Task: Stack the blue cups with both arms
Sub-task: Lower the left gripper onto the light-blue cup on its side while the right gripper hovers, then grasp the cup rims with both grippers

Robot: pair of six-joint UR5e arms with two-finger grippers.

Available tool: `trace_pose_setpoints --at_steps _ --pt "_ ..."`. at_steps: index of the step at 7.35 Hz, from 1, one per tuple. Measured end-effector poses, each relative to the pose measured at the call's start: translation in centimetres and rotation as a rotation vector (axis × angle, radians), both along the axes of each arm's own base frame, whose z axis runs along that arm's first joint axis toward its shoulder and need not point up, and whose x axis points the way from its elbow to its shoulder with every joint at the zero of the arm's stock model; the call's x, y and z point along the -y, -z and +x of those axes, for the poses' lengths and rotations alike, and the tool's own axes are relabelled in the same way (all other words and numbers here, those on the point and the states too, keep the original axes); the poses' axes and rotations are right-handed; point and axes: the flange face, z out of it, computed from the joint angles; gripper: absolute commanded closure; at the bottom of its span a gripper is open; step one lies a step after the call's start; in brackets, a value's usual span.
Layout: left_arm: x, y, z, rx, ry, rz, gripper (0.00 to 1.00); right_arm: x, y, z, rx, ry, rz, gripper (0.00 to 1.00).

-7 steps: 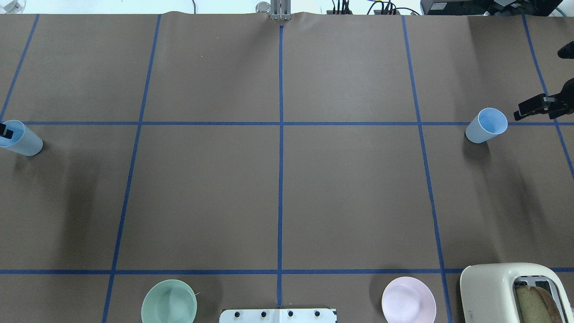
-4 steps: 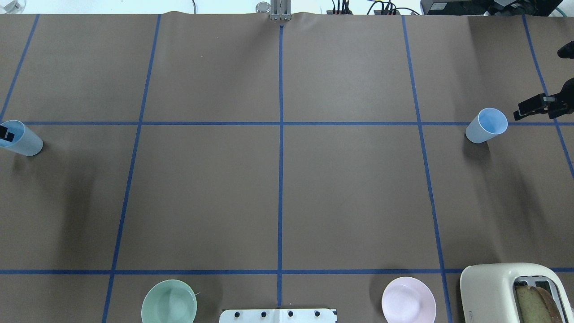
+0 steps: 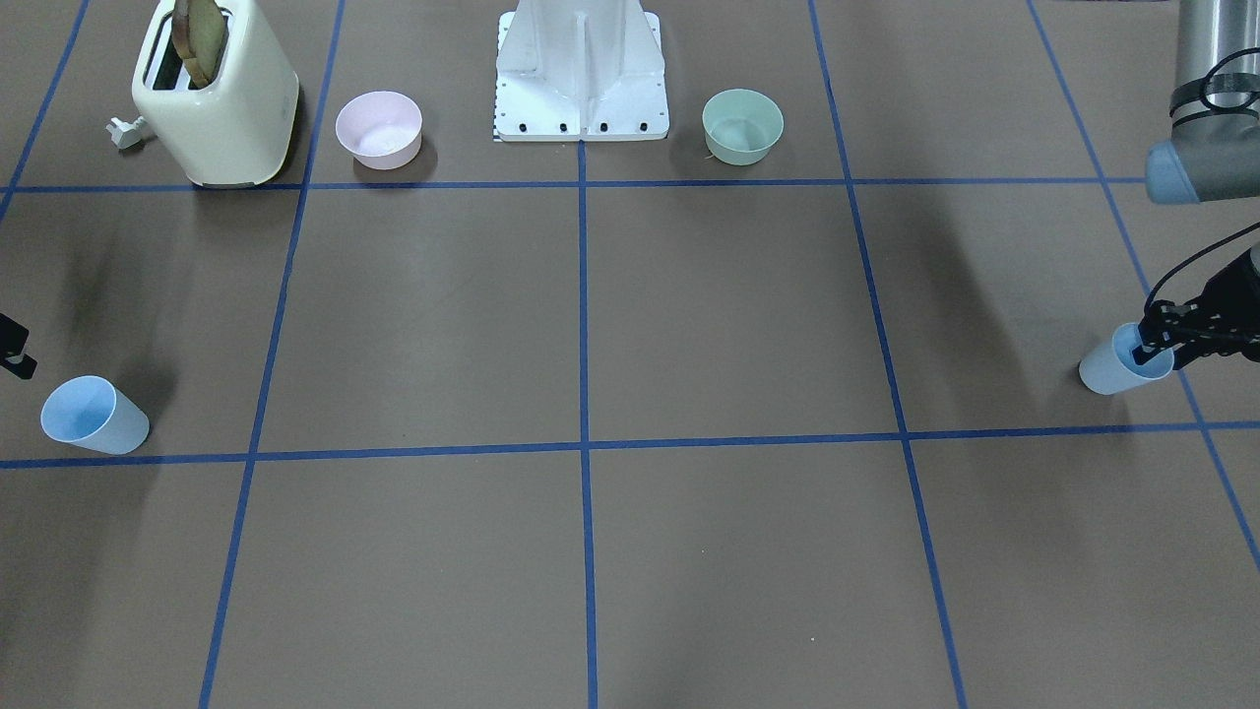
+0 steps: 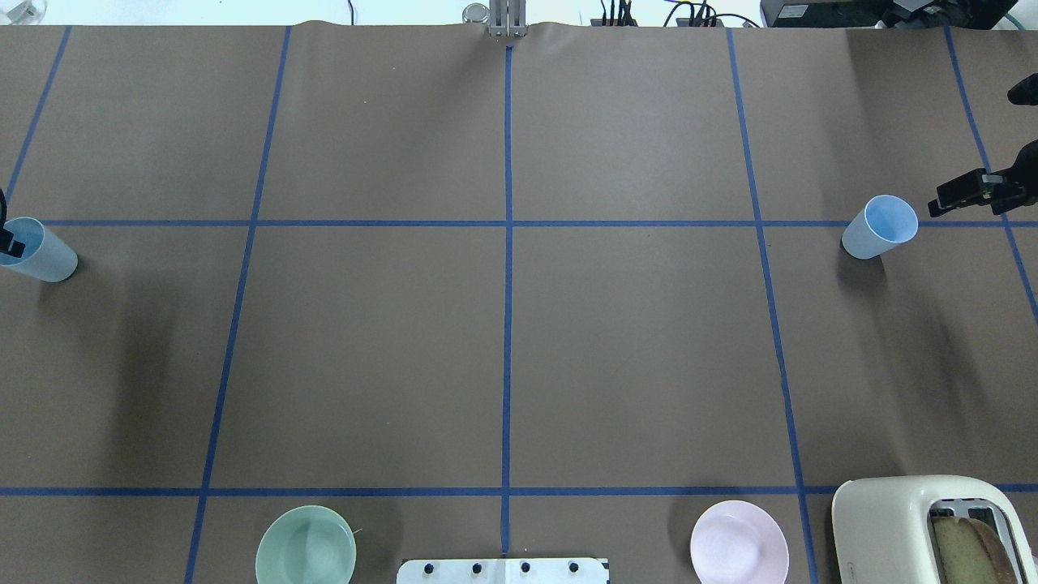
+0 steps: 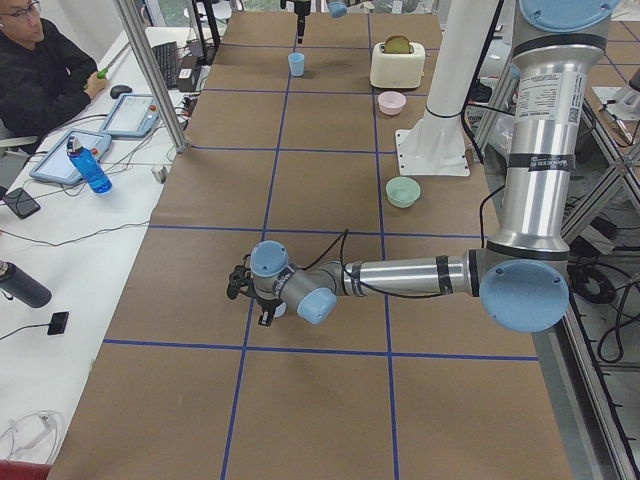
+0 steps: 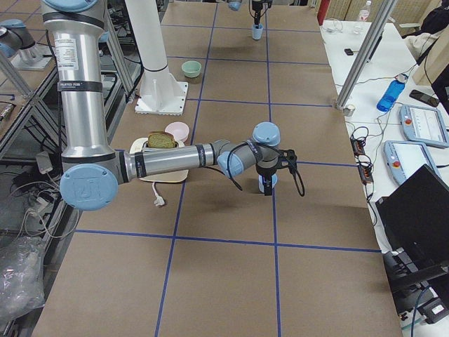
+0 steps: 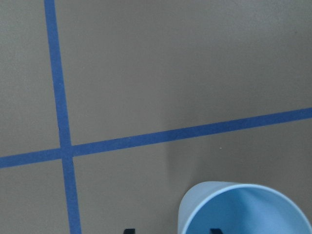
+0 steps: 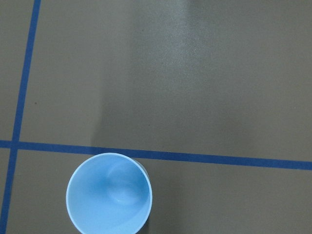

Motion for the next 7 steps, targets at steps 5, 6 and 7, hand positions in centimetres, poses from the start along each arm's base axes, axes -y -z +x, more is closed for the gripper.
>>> trace_pose_setpoints --at_steps 5,6,7 --pt "0.5 2.8 0.7 -0.028 -0.015 0.027 1.0 0.1 -0.6 -0.2 -0.009 0.002 -0.008 0.0" --pt "1.0 5.1 1.0 -0.048 -0.024 0.021 1.0 0.5 -1.0 -0.7 -0.014 0.007 -0.014 0.0" --pt "1.4 8.3 1.3 -0.061 -0.032 0.006 1.0 1.3 -1.2 -1.3 -0.017 0.011 -0.019 0.0"
